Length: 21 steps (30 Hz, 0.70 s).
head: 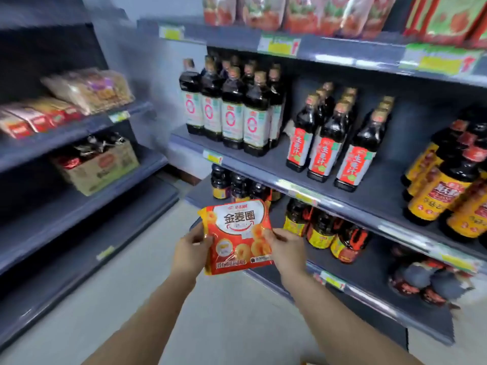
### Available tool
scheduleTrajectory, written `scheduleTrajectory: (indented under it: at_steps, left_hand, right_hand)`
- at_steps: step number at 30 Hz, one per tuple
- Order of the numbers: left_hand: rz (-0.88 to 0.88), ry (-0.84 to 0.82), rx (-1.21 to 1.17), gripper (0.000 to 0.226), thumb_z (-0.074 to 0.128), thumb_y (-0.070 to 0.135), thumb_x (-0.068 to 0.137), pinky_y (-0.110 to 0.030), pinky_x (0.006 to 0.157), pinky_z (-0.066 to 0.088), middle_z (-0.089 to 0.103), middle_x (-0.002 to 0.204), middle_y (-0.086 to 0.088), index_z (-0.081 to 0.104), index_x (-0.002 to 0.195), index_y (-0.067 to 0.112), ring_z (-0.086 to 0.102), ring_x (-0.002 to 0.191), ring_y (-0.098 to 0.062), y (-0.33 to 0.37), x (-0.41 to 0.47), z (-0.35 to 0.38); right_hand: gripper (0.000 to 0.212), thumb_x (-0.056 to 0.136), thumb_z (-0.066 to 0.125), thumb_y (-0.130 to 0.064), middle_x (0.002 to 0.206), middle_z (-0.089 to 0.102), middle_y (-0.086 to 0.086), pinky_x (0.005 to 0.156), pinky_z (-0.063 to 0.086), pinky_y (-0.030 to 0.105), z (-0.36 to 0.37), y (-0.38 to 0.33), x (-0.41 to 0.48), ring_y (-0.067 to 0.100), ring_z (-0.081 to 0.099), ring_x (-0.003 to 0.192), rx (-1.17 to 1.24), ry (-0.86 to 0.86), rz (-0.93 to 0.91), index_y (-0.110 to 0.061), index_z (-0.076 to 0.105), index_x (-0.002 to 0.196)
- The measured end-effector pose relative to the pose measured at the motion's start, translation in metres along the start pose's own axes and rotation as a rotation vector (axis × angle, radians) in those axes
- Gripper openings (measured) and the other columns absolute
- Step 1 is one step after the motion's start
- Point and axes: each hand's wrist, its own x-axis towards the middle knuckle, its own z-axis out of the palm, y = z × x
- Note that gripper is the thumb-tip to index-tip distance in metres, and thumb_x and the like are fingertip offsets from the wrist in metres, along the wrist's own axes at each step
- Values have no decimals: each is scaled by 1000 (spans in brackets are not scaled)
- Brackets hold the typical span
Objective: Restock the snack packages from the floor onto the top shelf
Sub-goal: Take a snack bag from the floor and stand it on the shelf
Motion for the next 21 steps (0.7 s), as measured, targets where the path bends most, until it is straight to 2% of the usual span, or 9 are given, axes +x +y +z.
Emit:
scheduleTrajectory:
  at_steps: [2, 4, 6, 9, 12, 14, 16, 18, 21]
  left_hand:
    - [7, 62, -20, 30, 53, 7, 95, -26, 68, 53, 66, 98, -1, 59, 115, 29, 63, 77, -13, 7, 8, -47]
    - [42, 125, -36, 34, 51, 5, 95, -16, 59, 50, 68, 97, 1, 61, 118, 28, 64, 74, -6, 17, 13, -98]
    - [58, 174, -65, 35, 52, 7, 95, -23, 67, 54, 71, 98, 4, 63, 118, 32, 68, 81, -11, 28, 14, -147]
    - [59, 242, -94, 29, 56, 12, 94, -38, 80, 58, 72, 93, 8, 63, 107, 37, 71, 86, -19, 41, 19, -217]
    - [58, 341, -125, 9, 62, 17, 91, -46, 77, 60, 73, 97, -1, 64, 97, 23, 72, 81, -22, 50, 26, -283]
    - [70, 426, -95, 6, 66, 20, 89, -41, 74, 59, 73, 95, -5, 64, 93, 17, 71, 79, -21, 57, 29, -323]
    - [71, 499, -82, 9, 67, 22, 88, -35, 67, 57, 71, 93, -5, 61, 91, 16, 69, 78, -20, 64, 30, -358]
    - [77, 563, -80, 10, 66, 23, 89, -31, 64, 54, 71, 92, -3, 61, 92, 16, 68, 78, -18, 69, 31, -389]
    - [93, 660, -54, 7, 63, 22, 91, -30, 64, 53, 70, 96, -3, 62, 93, 16, 67, 82, -17, 76, 34, -430]
  right_hand:
    - [11, 85, 70, -18, 56, 63, -17, 50, 39, 10, 37, -26, -13, 2, 54, 55, -4, -46, -59, -15, 73, 75]
    - [8, 84, 72, -17, 64, 66, -11, 57, 44, 14, 77, -54, -29, 7, 58, 62, -1, -111, -81, -10, 76, 86]
    - [11, 82, 73, -18, 73, 69, -5, 67, 52, 25, 117, -82, -45, 14, 64, 70, 13, -187, -79, -10, 75, 90]
    - [3, 83, 72, -18, 73, 69, -8, 74, 58, 34, 172, -121, -70, 15, 68, 72, 19, -261, -121, -17, 74, 85]
    - [4, 85, 71, -20, 74, 70, -8, 74, 59, 37, 224, -158, -94, 16, 70, 74, 25, -340, -179, -20, 74, 82]
    - [19, 86, 71, -21, 74, 70, -9, 75, 59, 37, 257, -181, -107, 17, 70, 75, 17, -387, -209, -29, 68, 69]
    - [21, 85, 71, -25, 77, 73, -7, 76, 60, 40, 287, -201, -119, 18, 72, 76, -10, -428, -248, -32, 66, 66]
    - [16, 84, 72, -29, 79, 74, -6, 75, 60, 41, 314, -219, -128, 17, 72, 76, -24, -465, -286, -30, 68, 69]
    - [9, 84, 72, -31, 82, 74, -8, 73, 61, 38, 355, -243, -137, 13, 72, 76, -59, -510, -340, -22, 74, 86]
